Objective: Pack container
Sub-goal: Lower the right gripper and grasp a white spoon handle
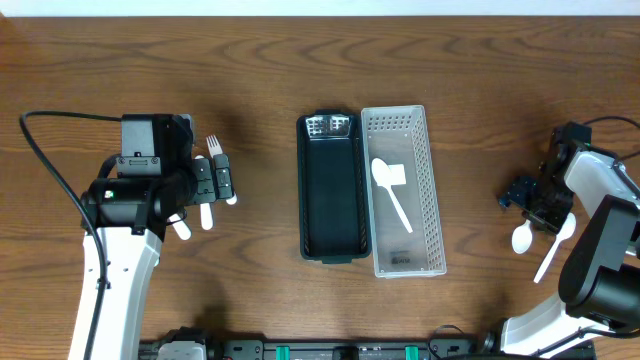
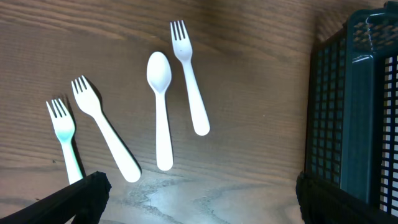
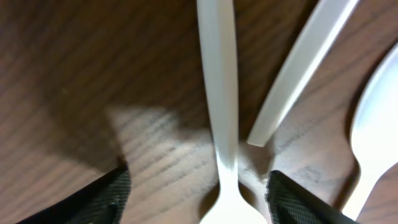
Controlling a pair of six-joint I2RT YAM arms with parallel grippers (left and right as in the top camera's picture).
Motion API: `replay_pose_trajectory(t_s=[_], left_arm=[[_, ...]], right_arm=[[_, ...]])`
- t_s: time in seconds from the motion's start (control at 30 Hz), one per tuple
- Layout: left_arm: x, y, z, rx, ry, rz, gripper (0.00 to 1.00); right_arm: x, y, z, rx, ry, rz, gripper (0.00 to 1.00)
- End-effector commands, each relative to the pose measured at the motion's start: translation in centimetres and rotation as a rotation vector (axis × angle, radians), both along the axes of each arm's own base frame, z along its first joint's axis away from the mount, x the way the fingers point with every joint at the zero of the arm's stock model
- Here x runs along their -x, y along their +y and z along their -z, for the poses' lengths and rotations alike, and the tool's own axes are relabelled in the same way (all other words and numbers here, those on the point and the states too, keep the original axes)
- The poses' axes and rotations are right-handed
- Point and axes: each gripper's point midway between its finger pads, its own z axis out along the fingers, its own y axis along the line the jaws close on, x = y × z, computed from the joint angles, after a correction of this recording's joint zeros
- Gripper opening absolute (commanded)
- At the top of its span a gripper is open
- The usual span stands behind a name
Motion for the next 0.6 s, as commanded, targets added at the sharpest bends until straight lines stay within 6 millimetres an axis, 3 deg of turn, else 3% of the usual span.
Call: replay_pose_trajectory(t_s=[0.0,0.27,0.47,0.57], left_arm=[[-0.31,0.33,-0.40,-0.010,-0.010,-0.011,0.98],[-0.31,0.33,-0.40,-0.010,-0.010,-0.011,0.98],[-0.31,0.33,-0.40,-0.010,-0.010,-0.011,0.98],[-0.31,0.33,-0.40,-0.010,-0.010,-0.011,0.98]], right_arm=[[0.74,-0.11,1.30,-0.007,0.037,0.003,0.63],[0.83,-0.06,1.34,-0.008,0.040,0.003,0.36],[0.98,-0.02,1.37,-0.010,0.045,0.003,0.23],[0.99,0.00,1.37,-0.010,0.045,0.003,0.21]])
